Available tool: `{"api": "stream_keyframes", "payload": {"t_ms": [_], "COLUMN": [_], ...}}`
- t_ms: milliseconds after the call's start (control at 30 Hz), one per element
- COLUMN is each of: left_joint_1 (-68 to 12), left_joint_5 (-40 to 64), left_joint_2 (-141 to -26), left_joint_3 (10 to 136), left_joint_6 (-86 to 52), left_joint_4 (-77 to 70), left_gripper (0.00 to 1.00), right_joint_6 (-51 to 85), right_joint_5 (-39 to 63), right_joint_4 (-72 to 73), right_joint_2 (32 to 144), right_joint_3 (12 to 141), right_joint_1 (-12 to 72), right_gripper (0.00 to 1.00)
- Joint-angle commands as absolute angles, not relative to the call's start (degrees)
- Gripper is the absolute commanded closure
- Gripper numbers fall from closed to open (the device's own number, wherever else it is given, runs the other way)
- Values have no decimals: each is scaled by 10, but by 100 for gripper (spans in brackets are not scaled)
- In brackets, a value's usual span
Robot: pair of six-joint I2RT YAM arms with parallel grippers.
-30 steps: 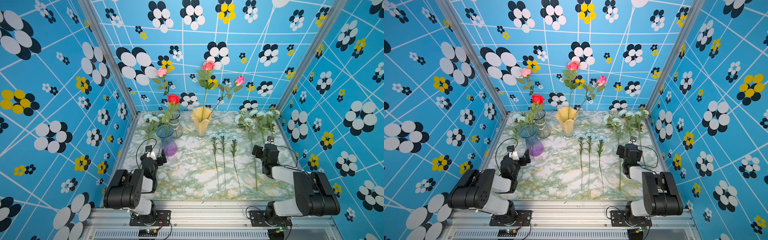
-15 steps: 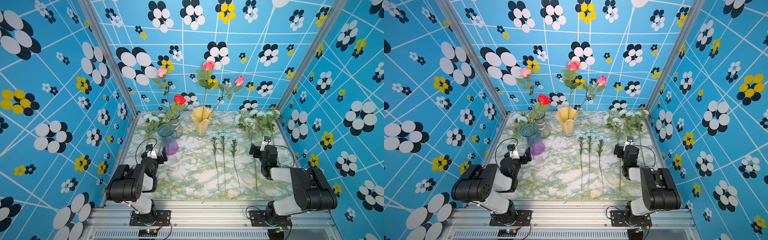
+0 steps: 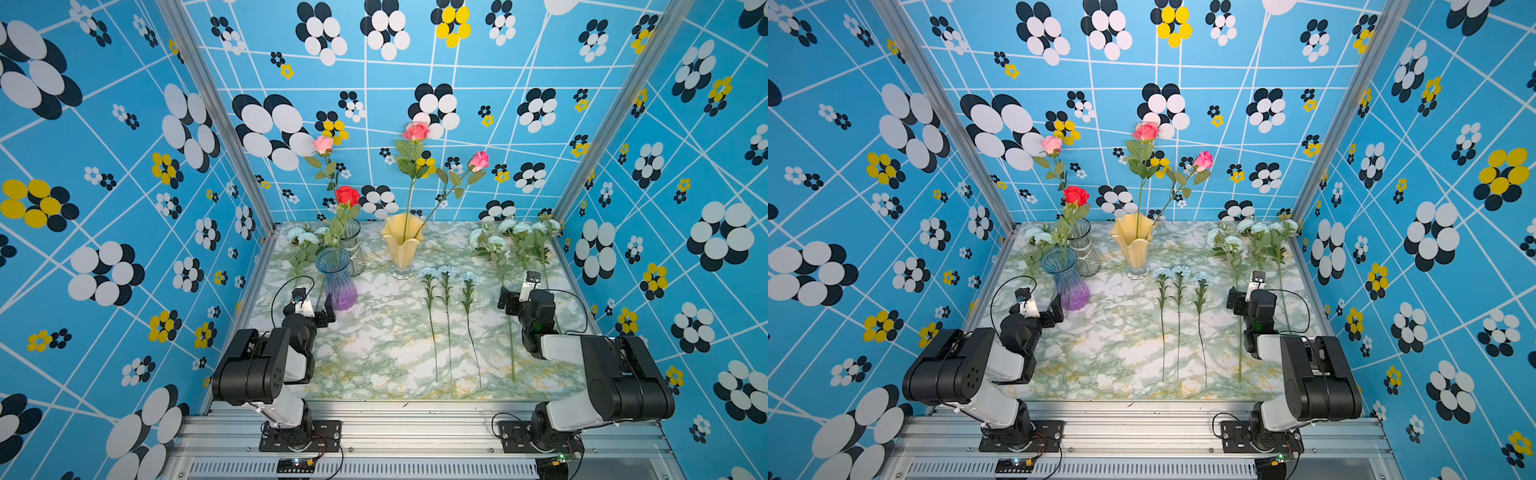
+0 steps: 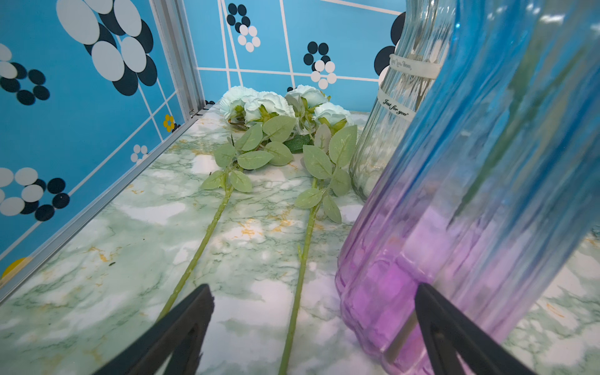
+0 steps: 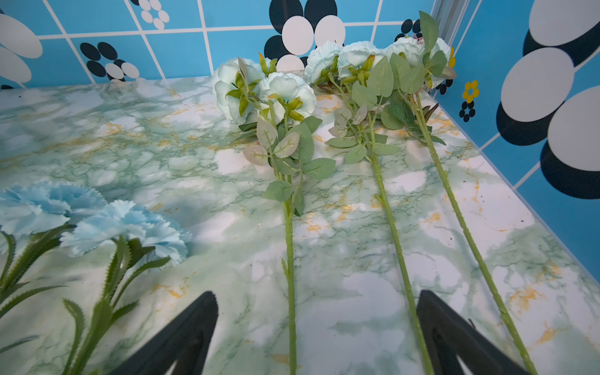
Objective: Pick out blue flowers from the vase
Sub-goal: Reset both arms
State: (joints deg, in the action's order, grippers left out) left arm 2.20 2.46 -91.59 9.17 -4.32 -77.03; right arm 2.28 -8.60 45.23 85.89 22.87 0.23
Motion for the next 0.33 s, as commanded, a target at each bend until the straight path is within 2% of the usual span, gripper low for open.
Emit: {"api": "stream_keyframes", "payload": {"t_ms": [0,133,300], "left_joint_1": [24,4,0], "left_joint_5": [78,104,101], "left_joint_2": [-905,-892,-891], "left_joint_3": [118,138,137], "left_joint_6": [-19,17,22], "left_joint_4": [-741,-685,-686], "left_gripper": [0,0,0], "right_joint_6": [20,20,20], "right_joint_5": [-82,-82,-83], "right_joint_4": [446,445,448], "right_joint_2": [864,863,860], "right_joint_3": [238,239,238], "right_joint_1": [3,3,3], "right_gripper": [1,1,1]}}
